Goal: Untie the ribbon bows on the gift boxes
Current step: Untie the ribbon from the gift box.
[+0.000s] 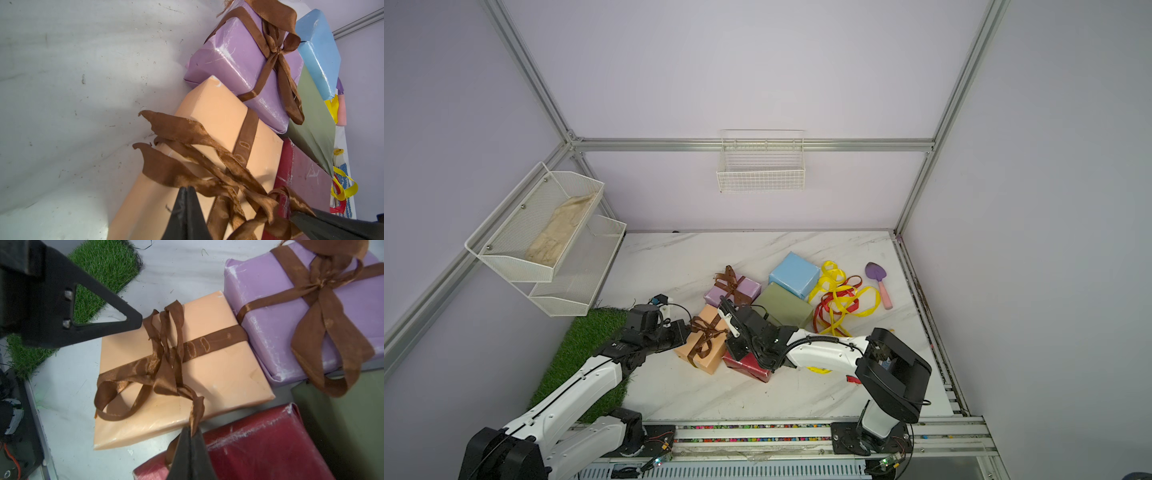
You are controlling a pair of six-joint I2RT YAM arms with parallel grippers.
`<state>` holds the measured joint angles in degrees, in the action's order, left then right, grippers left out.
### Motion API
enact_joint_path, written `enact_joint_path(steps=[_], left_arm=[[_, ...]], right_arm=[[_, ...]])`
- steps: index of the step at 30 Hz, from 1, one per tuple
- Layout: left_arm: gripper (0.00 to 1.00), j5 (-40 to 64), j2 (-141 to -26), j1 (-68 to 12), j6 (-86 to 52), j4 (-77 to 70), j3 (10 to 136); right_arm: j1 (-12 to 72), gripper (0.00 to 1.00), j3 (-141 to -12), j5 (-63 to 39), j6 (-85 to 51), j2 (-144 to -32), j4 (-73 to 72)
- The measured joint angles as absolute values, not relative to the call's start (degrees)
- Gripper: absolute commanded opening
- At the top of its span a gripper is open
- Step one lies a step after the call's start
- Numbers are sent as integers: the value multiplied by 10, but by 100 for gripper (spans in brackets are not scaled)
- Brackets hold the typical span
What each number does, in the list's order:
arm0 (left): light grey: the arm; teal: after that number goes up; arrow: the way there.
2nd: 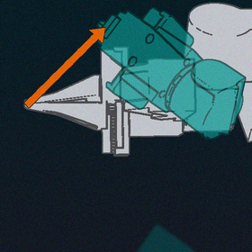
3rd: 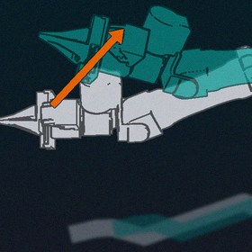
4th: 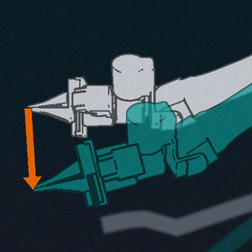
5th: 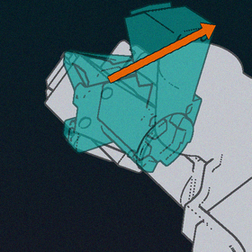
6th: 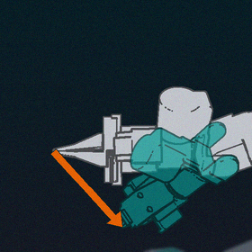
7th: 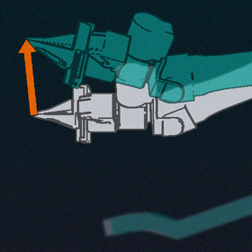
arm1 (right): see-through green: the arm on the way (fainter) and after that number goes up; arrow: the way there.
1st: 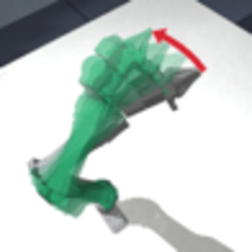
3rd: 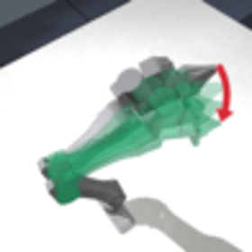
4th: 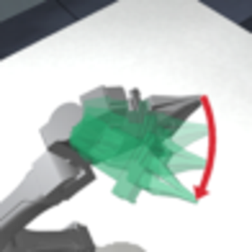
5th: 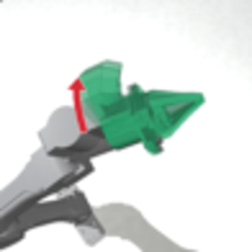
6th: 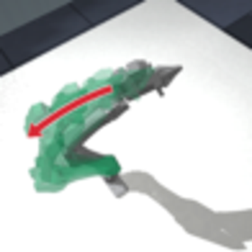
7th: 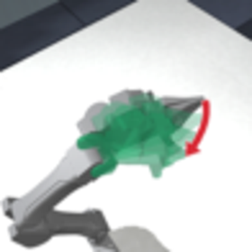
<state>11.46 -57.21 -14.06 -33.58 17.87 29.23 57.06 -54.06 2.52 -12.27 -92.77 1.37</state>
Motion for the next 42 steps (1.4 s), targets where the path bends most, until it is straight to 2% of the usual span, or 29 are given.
enact_joint_path(steps=[7,11,14,21,27,42], left_arm=[[0,116,-588,-145,-338,173,291],[0,120,-588,-150,-339,172,291],[0,131,-584,-155,-339,173,291],[0,144,-572,-187,-336,178,291],[0,133,-573,-206,-334,194,291],[0,115,-574,-208,-334,207,291]], right_arm=[[571,27,-541,32,-122,-927,40],[571,47,-545,32,-98,-916,70],[570,55,-555,31,-65,-906,93],[549,56,-618,-14,4,-914,121],[514,46,-681,-73,42,-961,132],[478,38,-709,-201,57,-1041,186]])
